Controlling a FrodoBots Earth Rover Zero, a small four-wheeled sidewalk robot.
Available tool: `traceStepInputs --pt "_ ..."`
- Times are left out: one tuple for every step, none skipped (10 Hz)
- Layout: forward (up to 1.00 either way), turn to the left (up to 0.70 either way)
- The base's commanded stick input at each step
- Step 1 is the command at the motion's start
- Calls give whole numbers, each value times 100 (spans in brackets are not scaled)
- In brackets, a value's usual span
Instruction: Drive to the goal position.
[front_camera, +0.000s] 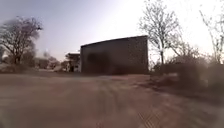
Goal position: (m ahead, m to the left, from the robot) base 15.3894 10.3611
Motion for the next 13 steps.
traceStepInputs --pt "70 0" --pt "70 0" --pt "70 0" --pt "70 0" --pt "70 0" --pt "70 0" --pt "70 35" --pt "70 35" --pt "70 0" --pt "70 0" --pt "70 0" --pt "70 0" --pt "70 0"
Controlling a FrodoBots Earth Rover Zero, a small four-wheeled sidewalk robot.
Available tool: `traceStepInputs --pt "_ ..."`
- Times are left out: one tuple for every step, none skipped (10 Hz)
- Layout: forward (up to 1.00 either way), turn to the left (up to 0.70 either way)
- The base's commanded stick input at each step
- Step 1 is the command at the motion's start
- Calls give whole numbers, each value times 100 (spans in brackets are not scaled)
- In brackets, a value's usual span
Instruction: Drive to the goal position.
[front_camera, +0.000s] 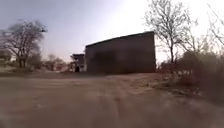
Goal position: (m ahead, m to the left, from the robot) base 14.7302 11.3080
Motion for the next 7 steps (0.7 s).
traceStepInputs --pt "70 0" --pt "70 0" --pt "70 0" --pt "70 -35" --pt "70 -35" --pt "70 -35" --pt "70 -35"
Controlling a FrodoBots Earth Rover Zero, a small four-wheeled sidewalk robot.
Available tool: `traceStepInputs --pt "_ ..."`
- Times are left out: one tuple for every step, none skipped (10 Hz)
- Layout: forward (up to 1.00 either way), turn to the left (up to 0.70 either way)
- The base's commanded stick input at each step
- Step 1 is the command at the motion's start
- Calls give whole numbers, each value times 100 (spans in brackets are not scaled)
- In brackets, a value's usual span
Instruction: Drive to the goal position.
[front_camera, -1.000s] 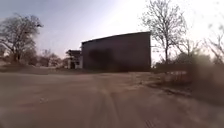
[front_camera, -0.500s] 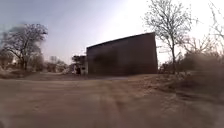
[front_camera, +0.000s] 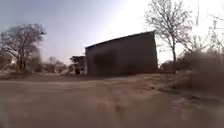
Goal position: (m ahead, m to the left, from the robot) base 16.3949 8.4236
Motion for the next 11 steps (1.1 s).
traceStepInputs --pt "70 -35" --pt "70 0" --pt "70 0" --pt "70 0" --pt "70 0" --pt "70 0" --pt "70 0" --pt "70 0" --pt "70 0" --pt "70 0" --pt "70 0"
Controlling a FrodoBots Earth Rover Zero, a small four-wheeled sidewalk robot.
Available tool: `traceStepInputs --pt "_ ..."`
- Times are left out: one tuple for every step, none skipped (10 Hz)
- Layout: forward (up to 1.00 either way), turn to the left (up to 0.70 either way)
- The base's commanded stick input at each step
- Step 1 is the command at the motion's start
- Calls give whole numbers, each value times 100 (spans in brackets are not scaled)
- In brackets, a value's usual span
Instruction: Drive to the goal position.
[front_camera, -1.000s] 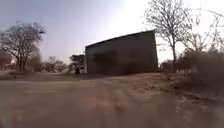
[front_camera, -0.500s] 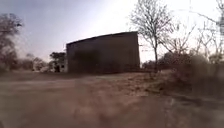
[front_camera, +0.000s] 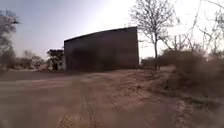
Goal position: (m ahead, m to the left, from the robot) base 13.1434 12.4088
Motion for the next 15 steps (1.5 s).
traceStepInputs --pt "70 0" --pt "70 0" --pt "70 0" --pt "70 0" --pt "70 0" --pt "70 0" --pt "70 0" --pt "70 0" --pt "70 0" --pt "70 0" --pt "70 0" --pt "70 0" --pt "70 0" --pt "70 35" --pt "70 35"
